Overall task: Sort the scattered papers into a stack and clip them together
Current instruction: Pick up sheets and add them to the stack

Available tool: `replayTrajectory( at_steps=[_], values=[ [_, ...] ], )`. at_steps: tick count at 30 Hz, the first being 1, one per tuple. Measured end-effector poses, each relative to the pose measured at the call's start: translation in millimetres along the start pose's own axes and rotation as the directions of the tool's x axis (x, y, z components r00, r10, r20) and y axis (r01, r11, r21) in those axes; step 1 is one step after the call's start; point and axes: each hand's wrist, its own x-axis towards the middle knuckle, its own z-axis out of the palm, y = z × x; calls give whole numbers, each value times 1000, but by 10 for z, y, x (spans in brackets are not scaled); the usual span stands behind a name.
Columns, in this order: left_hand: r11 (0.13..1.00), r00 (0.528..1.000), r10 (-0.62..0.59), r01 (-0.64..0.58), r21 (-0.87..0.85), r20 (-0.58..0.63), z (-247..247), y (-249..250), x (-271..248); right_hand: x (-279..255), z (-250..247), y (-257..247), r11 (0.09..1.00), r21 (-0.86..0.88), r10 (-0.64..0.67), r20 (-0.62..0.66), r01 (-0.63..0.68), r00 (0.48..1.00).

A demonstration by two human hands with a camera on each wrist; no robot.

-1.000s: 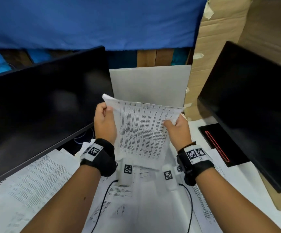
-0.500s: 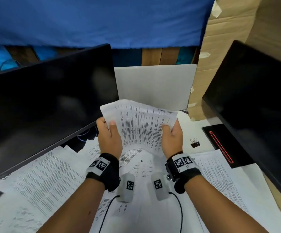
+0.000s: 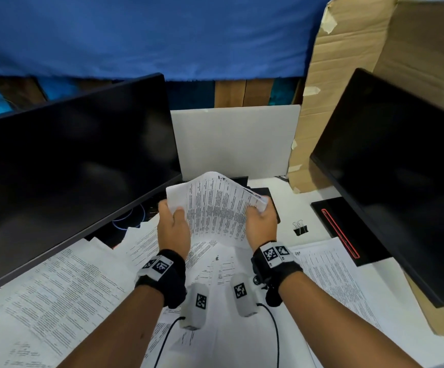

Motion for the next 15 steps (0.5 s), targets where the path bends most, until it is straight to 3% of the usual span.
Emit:
replayTrajectory(
  at_steps=[3, 8, 15],
  values=[
    [999, 999, 23, -24, -36, -29, -4, 37, -1, 68, -35, -39, 998, 64, 12, -10, -12, 1000],
    [999, 1000, -28, 28, 17, 1, 12, -95, -27, 72, -56, 134, 998, -14, 67, 4, -67, 998],
    [994, 1000, -7, 7, 106, -3, 46, -178, -34, 99, -128, 183, 994, -110, 28, 21, -25, 999]
  ],
)
